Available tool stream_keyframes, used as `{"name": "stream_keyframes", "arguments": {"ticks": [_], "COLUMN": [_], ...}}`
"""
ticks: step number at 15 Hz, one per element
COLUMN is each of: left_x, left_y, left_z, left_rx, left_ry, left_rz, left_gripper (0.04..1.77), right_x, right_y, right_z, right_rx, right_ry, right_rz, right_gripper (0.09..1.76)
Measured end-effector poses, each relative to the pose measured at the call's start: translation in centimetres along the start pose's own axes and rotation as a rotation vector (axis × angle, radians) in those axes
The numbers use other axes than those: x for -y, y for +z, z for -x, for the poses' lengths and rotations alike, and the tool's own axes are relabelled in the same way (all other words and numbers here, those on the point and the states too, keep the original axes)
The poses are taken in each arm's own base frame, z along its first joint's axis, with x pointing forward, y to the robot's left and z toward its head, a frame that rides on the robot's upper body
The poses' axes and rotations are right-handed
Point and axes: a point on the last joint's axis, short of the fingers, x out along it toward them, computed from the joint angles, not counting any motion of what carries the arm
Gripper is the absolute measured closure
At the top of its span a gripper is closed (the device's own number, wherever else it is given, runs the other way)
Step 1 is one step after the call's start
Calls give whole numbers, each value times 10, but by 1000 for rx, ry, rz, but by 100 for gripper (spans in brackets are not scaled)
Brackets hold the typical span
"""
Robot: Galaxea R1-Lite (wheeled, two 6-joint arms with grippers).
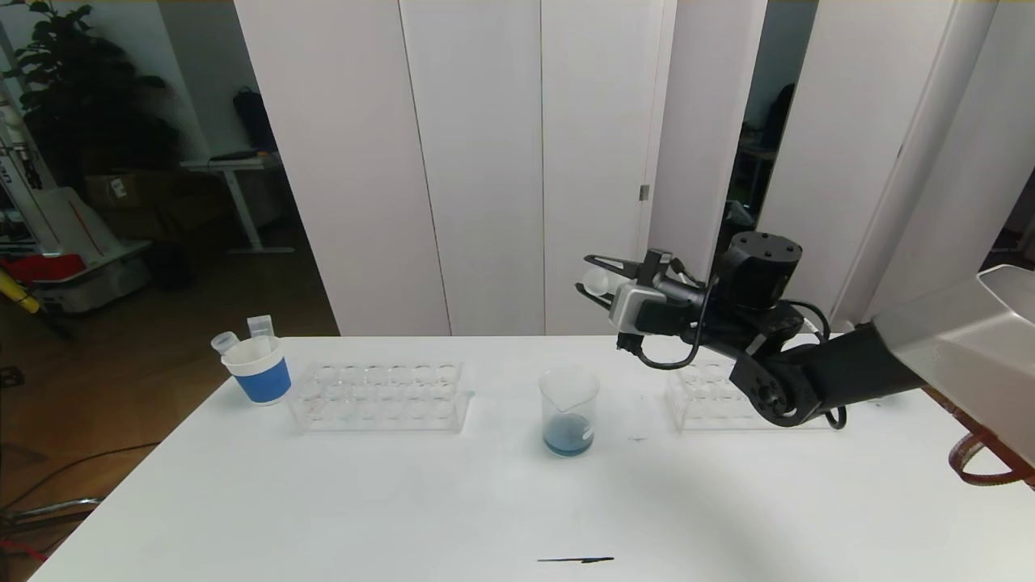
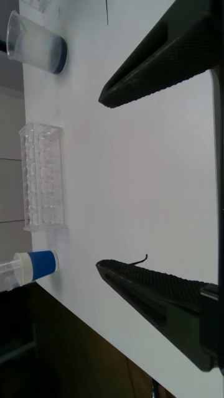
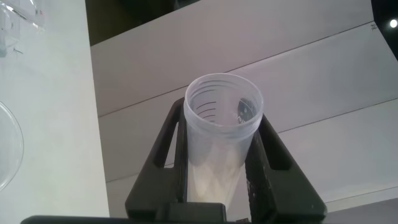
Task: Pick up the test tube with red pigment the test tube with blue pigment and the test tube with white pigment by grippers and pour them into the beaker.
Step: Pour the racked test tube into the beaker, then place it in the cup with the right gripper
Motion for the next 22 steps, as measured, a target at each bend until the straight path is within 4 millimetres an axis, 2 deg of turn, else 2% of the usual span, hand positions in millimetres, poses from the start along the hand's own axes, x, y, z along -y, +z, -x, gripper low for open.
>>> {"name": "stream_keyframes", "arguments": {"ticks": [11,22], "left_x": [0,0], "left_y": [0,0], "left_z": [0,0], "left_rx": [0,0], "left_ry": [0,0], "left_rz": [0,0], "left_gripper": [7,7], "right_x": [-8,-4], "right_y": [-2,-4], "right_z": [-1,-3], "right_rx": [48,35], "right_ry": [54,62], "right_rz": [116,213], "right_gripper": [126,126]}}
